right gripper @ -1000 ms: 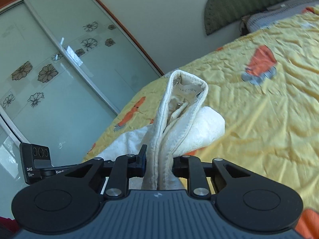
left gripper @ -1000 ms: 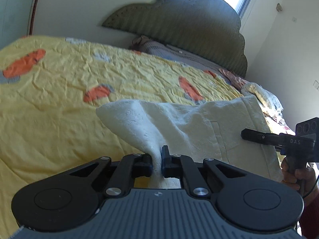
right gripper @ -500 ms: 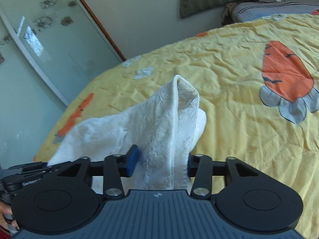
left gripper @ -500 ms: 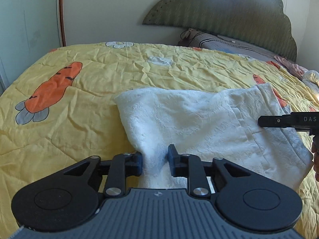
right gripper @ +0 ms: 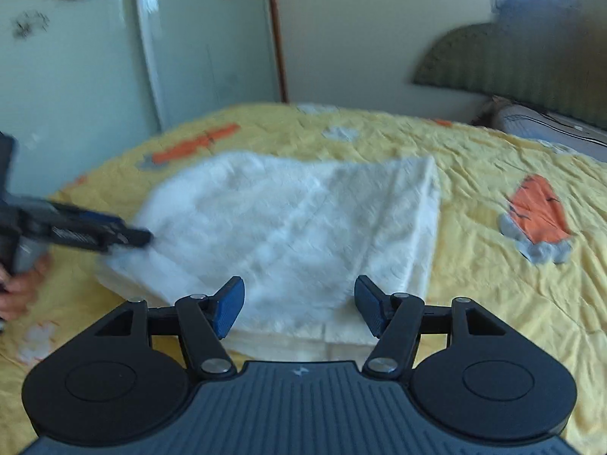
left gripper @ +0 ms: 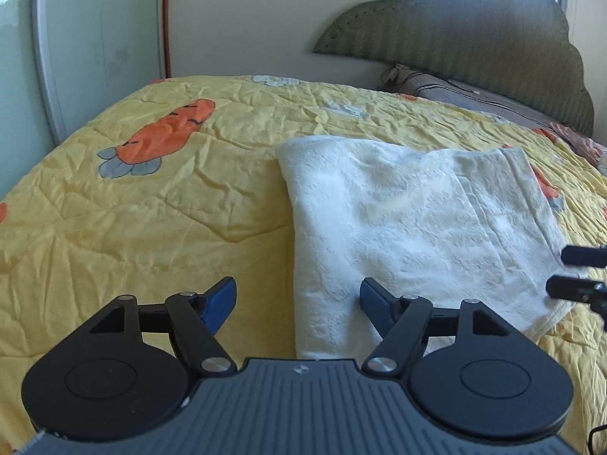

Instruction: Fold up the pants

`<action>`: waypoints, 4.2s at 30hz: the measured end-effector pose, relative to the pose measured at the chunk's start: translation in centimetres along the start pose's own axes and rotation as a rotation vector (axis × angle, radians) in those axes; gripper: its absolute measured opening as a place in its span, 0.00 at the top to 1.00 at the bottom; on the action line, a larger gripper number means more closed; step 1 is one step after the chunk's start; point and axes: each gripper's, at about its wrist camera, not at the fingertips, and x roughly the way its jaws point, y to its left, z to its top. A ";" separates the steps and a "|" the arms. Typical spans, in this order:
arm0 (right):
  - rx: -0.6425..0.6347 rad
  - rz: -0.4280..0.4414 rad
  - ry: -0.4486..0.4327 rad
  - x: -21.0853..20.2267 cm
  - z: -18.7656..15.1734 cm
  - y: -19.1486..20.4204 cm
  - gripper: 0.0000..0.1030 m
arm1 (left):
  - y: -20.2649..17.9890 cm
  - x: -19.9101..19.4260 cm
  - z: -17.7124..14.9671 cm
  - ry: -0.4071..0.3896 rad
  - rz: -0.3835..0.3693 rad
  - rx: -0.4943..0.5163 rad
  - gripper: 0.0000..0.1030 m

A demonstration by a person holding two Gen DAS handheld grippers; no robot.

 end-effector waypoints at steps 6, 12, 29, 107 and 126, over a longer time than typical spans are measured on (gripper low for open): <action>0.086 -0.026 -0.065 -5.9 -1.8 2.8 0.16 | 0.8 -6.3 -1.7 -0.038 0.001 -0.047 0.15; -0.112 0.037 -0.082 -13.6 -3.8 12.2 0.15 | -0.2 -9.0 -5.8 0.000 -0.006 0.011 0.15; 0.115 -0.151 -0.106 -8.6 -6.8 10.8 0.02 | -4.4 -8.1 -10.7 0.001 0.062 0.118 0.15; 0.196 -0.299 0.007 -6.1 -10.6 9.0 0.00 | -3.9 -7.1 -12.1 -0.051 0.040 0.071 0.00; 0.198 -0.299 0.006 -6.1 -10.7 9.0 0.00 | -3.8 -7.1 -12.1 -0.051 0.039 0.071 0.00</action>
